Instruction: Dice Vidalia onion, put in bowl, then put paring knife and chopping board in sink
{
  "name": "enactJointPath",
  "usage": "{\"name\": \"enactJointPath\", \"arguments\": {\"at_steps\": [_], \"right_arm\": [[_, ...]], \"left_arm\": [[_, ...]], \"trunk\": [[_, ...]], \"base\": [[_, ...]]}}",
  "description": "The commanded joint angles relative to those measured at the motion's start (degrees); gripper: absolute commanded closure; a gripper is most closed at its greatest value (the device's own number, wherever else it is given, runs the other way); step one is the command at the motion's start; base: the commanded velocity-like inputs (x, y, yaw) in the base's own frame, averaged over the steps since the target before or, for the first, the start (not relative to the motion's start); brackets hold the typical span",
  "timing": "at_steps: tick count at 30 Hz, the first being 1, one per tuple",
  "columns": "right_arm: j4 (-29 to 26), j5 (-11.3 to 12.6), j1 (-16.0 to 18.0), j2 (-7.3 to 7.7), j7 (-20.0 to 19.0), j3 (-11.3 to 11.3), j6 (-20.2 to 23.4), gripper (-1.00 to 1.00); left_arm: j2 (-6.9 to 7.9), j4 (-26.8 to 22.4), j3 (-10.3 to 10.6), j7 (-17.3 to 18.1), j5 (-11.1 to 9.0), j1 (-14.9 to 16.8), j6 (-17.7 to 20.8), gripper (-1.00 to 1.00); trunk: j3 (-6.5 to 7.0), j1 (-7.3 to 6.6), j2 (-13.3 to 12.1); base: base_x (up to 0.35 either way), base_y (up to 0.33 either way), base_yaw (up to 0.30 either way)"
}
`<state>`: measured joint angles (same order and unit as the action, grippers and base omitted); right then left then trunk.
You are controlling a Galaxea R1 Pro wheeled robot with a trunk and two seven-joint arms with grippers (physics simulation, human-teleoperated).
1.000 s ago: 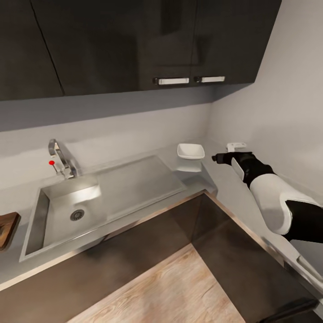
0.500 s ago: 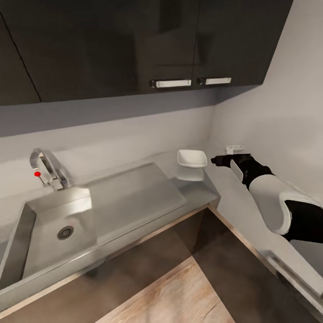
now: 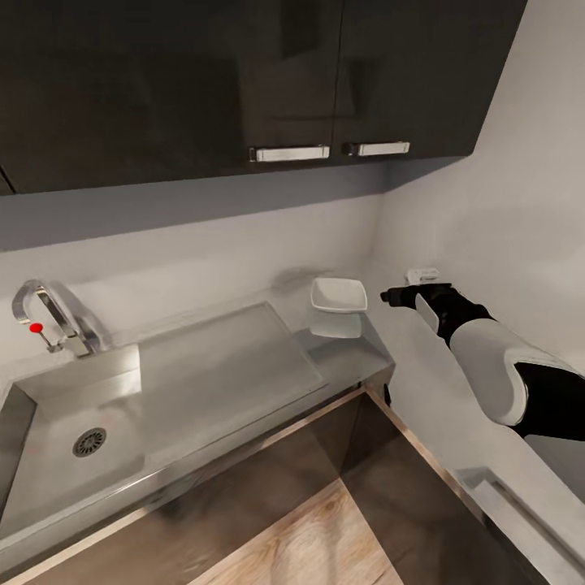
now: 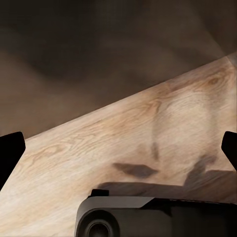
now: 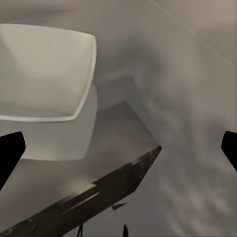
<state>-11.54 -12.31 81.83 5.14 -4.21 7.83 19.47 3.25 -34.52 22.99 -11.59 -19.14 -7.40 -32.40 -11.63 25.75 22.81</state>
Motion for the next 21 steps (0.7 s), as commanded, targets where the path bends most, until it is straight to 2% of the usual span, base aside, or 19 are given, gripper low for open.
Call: {"name": "enactJointPath", "arguments": {"at_steps": [1,11,21], "right_arm": [[-0.06,-0.61,0.03,-0.03,-0.36,0.43,0.31,-1.0],[0.08,-0.61,0.03,0.03,-0.28,0.43,0.31,-1.0],[0.11,-0.61,0.04,-0.11,-0.27,0.43,0.31,-1.0]], "left_arm": [[0.09,-0.11,0.46,-0.54,-0.31,0.02,-0.11,-1.0],[0.09,0.17,0.42,-0.62,-0.37,0.02,-0.12,-1.0],[0.12,0.24,0.47,-0.63,-0.39,0.02,-0.12,-1.0]], "trunk": [[-0.1,0.04,0.11],[-0.1,0.04,0.11],[-0.1,0.04,0.11]], "base": [[0.009,-0.006,0.0],[0.018,-0.019,0.0],[0.179,-0.18,0.0]]}}
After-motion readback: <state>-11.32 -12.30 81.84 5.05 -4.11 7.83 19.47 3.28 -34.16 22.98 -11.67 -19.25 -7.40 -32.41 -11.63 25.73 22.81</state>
